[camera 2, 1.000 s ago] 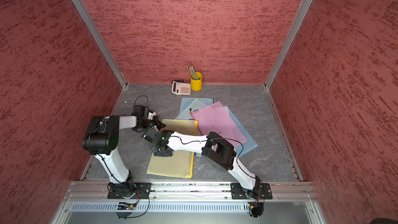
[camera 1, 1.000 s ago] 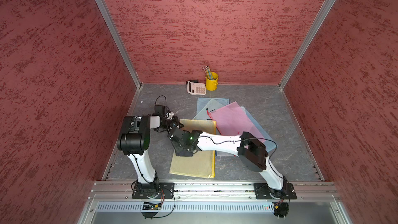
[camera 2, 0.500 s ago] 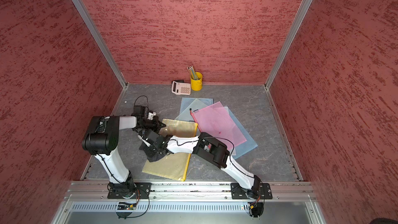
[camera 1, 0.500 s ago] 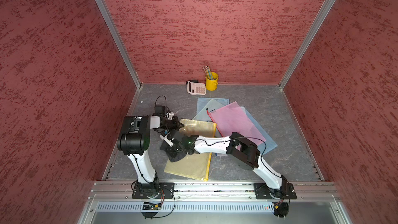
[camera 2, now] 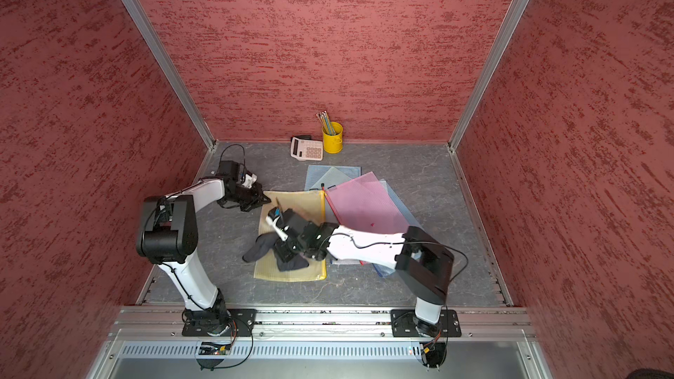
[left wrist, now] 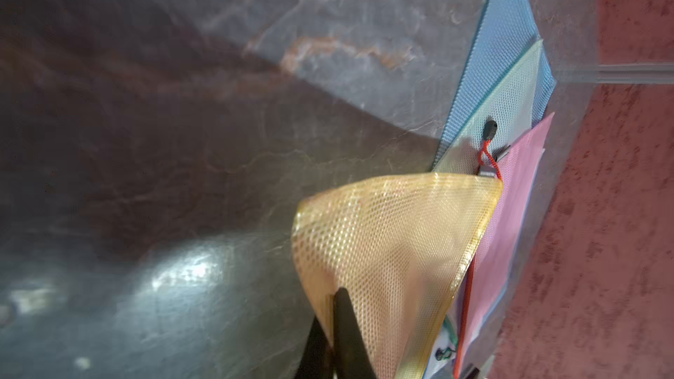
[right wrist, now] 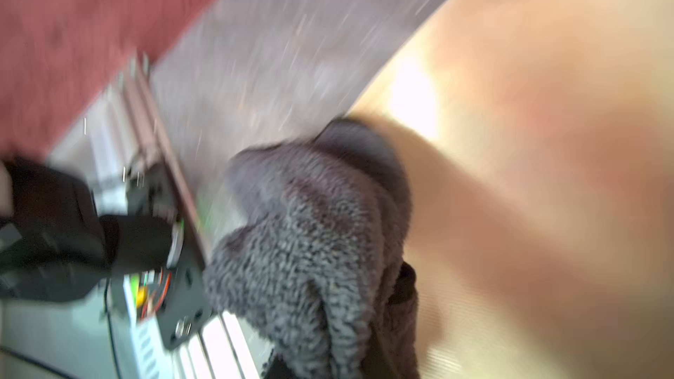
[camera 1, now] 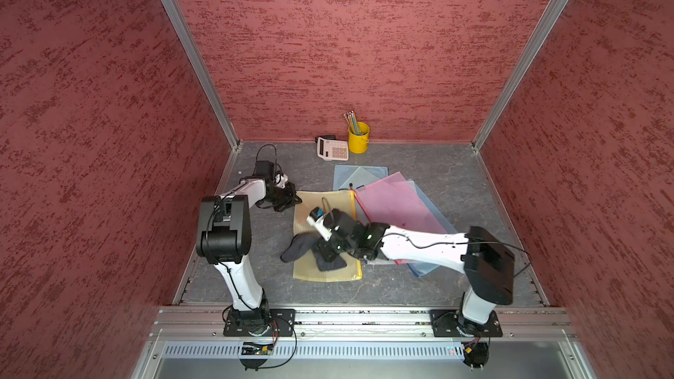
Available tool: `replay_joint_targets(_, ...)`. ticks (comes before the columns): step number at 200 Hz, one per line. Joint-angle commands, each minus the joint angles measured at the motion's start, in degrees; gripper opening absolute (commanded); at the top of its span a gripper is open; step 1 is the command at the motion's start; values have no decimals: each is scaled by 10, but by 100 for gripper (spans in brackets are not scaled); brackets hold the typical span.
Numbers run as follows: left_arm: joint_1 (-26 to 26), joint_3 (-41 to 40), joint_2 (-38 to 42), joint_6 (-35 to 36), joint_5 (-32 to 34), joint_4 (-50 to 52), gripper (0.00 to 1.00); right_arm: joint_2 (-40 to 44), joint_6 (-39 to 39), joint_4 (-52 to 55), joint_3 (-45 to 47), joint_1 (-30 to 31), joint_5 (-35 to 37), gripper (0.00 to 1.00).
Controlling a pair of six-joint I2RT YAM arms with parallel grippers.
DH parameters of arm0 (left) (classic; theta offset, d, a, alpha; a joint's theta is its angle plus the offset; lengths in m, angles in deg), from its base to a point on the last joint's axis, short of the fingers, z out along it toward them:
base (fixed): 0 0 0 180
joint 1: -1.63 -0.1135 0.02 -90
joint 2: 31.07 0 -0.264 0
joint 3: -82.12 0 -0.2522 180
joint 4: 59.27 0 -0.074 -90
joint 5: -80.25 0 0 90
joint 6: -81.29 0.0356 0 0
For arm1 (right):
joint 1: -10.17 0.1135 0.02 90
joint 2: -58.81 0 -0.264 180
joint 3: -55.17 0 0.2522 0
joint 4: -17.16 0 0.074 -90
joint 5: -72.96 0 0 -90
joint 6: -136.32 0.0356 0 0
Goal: Wipe the document bag
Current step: Move the document bag to the center of the board.
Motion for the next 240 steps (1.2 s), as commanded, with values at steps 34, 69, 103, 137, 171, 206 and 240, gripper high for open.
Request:
replay_joint_targets(34, -23, 118, -33, 203, 203, 130, 0, 71, -28, 105, -15, -137, 125, 0)
replay_joint_targets(69, -31, 228, -112, 263, 275, 149, 0, 104, -45, 140, -15, -212, 124, 0)
replay_joint_targets(103, -38, 357, -210, 301, 323, 179, 0, 122, -53, 167, -11, -274, 125, 0)
replay_joint_targets(137, -63, 494, -287, 306, 329, 206, 0, 132, -51, 190, 0, -313, 128, 0)
replay_joint_targets(171, -67, 588, -341, 316, 353, 239, 3, 137, -49, 193, 22, -335, 124, 0)
replay_joint_targets(206, -59, 590, -317, 285, 375, 229, 55, 156, -57, 177, 32, -351, 116, 0)
replay_joint_targets(240, -45, 583, -238, 199, 368, 265, 69, 163, -69, 155, 37, -375, 108, 0)
